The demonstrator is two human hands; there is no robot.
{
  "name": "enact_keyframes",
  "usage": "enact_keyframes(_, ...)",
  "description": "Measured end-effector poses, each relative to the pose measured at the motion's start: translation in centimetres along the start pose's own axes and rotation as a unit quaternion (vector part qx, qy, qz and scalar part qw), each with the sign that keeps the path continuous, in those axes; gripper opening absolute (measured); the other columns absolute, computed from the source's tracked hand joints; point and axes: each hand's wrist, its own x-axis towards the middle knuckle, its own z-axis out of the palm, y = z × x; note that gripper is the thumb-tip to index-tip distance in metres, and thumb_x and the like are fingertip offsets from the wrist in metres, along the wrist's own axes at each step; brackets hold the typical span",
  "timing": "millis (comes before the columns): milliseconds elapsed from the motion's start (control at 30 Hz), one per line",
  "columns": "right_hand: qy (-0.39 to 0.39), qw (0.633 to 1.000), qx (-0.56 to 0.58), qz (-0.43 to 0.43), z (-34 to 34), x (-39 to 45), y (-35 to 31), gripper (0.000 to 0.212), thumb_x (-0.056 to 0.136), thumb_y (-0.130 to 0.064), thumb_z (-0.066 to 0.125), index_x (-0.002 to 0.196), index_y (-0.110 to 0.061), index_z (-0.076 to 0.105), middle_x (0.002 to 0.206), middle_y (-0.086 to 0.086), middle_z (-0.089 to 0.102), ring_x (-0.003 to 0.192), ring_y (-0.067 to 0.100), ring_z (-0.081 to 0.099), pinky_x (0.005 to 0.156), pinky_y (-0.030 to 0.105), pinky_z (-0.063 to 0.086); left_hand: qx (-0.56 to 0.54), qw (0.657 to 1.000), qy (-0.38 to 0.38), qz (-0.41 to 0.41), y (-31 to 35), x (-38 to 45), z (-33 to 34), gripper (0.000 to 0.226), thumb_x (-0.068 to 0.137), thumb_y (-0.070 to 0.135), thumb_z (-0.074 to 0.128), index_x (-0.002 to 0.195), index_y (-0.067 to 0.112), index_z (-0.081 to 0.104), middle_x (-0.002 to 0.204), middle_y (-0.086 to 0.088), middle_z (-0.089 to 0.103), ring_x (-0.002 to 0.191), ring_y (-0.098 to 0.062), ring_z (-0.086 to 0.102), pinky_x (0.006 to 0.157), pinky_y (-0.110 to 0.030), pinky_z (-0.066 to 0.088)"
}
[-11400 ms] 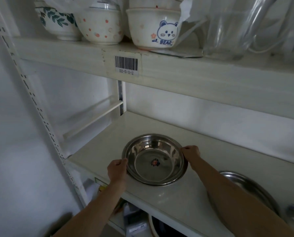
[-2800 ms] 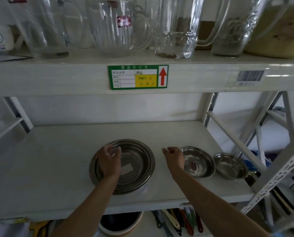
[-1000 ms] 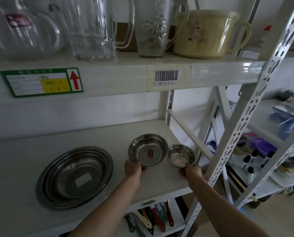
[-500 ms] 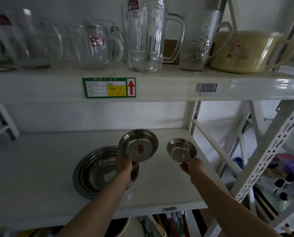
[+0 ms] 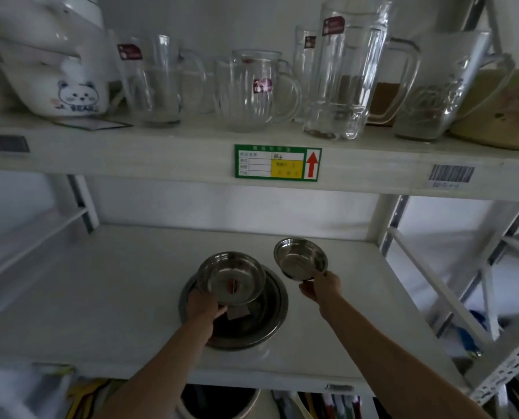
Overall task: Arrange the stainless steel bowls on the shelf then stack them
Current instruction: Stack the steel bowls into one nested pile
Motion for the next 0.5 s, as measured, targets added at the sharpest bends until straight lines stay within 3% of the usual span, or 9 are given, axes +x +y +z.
enact_keyframes(133, -0.049, 0.998, -0.03, 0.008, 3.2, -0.9, 0.1, 0.014, 0.091, -0.004, 0.057, 0.101, 0.002, 0.064, 0.082, 0.021, 0.065, 0.058, 0.025, 0.062, 0.064, 0.035, 0.059, 0.006, 1.0, 0.0, -0.004, 0.0, 0.5, -1.2, 0.04, 0.094, 0.001, 0.054, 0.133, 0.007, 0.05, 0.138, -0.018, 0.049, 0.125, -0.043, 0.046, 0.08, -0.048, 0.05)
enact_keyframes(233, -0.083, 0.995, -0.051, 0.014, 5.1, -1.7, 0.3, 0.006, 0.092, -0.007, 0.058, 0.089, -0.004, 0.063, 0.082, 0.021, 0.066, 0.057, 0.025, 0.063, 0.054, 0.03, 0.059, 0.021, 1.0, -0.006, -0.01, 0.0, 0.8, -1.5, 0.043, 0.093, -0.002, 0.053, 0.135, 0.005, 0.047, 0.139, -0.02, 0.046, 0.125, -0.046, 0.045, 0.078, -0.048, 0.048)
enact_keyframes(300, -0.098, 0.993, -0.07, 0.016, 6.1, -1.9, 0.8, 0.012, 0.093, -0.008, 0.057, 0.081, -0.007, 0.061, 0.079, 0.019, 0.065, 0.057, 0.025, 0.062, 0.048, 0.028, 0.058, 0.038, 0.999, -0.008, -0.009, -0.1, 1.2, -1.7, 0.041, 0.092, -0.006, 0.051, 0.133, -0.001, 0.047, 0.136, -0.024, 0.046, 0.115, -0.046, 0.049, 0.078, -0.049, 0.049)
enact_keyframes(367, -0.105, 0.989, -0.102, 0.017, 7.0, -2.0, 1.4, 0.011, 0.092, -0.009, 0.057, 0.084, -0.006, 0.064, 0.08, 0.018, 0.066, 0.062, 0.027, 0.064, 0.051, 0.031, 0.059, 0.08, 0.997, 0.002, 0.004, -0.3, 1.7, -1.9, 0.035, 0.09, -0.01, 0.051, 0.125, -0.009, 0.05, 0.127, -0.028, 0.05, 0.098, -0.041, 0.052, 0.075, -0.05, 0.052)
enact_keyframes(500, -0.115, 0.976, -0.187, 0.005, 8.0, -2.2, 2.3, 0.019, 0.09, -0.015, 0.058, 0.1, -0.005, 0.071, 0.095, 0.021, 0.072, 0.073, 0.032, 0.07, 0.051, 0.032, 0.057, 0.164, 0.986, 0.001, 0.026, -0.9, 2.8, -2.3, 0.026, 0.088, -0.004, 0.057, 0.109, -0.017, 0.054, 0.108, -0.031, 0.059, 0.085, -0.04, 0.06, 0.053, -0.042, 0.06)
